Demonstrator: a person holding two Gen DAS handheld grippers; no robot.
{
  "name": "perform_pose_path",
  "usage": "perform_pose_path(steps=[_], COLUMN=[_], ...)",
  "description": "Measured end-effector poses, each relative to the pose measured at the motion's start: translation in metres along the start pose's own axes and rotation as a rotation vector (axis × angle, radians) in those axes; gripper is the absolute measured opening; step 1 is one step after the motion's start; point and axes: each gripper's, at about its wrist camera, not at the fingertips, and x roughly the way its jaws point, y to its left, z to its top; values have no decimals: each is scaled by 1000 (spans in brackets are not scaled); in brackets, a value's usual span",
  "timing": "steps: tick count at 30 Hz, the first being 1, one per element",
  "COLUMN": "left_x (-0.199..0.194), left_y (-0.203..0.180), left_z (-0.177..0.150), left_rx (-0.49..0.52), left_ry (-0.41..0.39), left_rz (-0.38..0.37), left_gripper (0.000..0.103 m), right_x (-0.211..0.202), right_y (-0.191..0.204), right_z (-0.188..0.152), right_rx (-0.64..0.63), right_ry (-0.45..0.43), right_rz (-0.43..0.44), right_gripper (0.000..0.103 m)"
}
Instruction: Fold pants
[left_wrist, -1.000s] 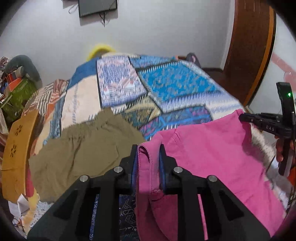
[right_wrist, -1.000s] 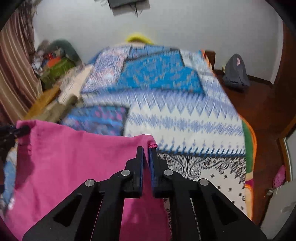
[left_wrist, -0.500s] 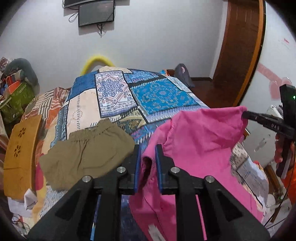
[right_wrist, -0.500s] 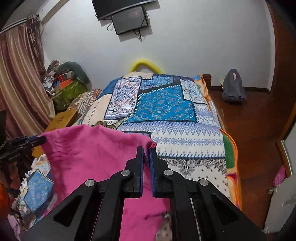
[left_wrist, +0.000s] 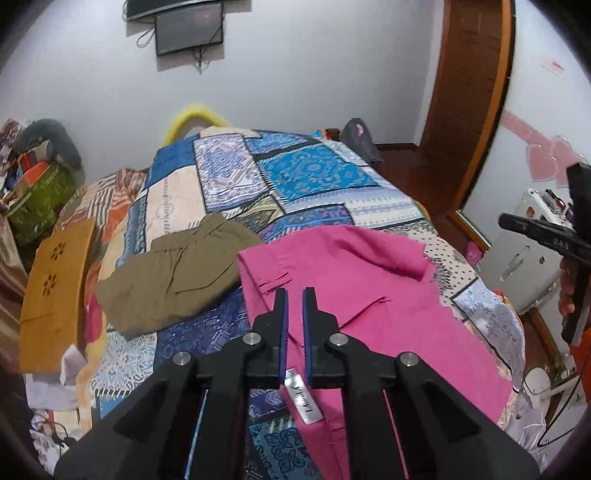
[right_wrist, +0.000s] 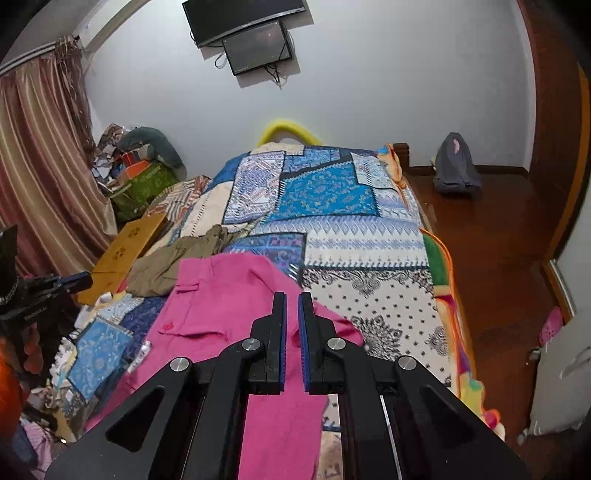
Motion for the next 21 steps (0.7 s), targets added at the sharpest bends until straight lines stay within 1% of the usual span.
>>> perform_pose_path(steps=[1, 3, 4, 5, 6, 8, 10, 13, 17, 21], left_x=[5, 18, 25, 32, 41, 59, 80, 112, 153, 189], left_y=[4, 12, 16, 19, 22, 28, 34, 44, 52, 62], left_z=[0, 3, 4, 6, 8, 12, 15, 20, 24, 27], left_rx=[-13, -31, -36, -39, -40, -43, -51, -61, -61, -77], left_ry=[9, 22, 25, 26, 29, 41, 59, 87, 122, 148], left_rz=[4, 10, 18, 28, 35, 37, 30, 16, 19, 26], left_gripper=[13, 30, 35, 41, 44, 45, 47, 48, 48, 48], right_x=[3, 13, 19, 20, 26, 42, 61, 90, 138, 175], right_y=[0, 0, -2, -2, -4, -10, -16, -25, -40, -50], right_z=[-1, -1, -2, -4, -4, -6, -6, -7, -2, 5], right_rx=[-6, -23, -31, -33, -34, -28, -23, -18, -4, -32], right_ry=[7, 22, 28, 33, 40, 49, 56, 91, 163, 185], right_rz=[-9, -32, -46, -53, -60, -71, -88, -97, -92, -75], right_gripper=[6, 6, 8, 15, 19, 45, 52, 53, 53, 53])
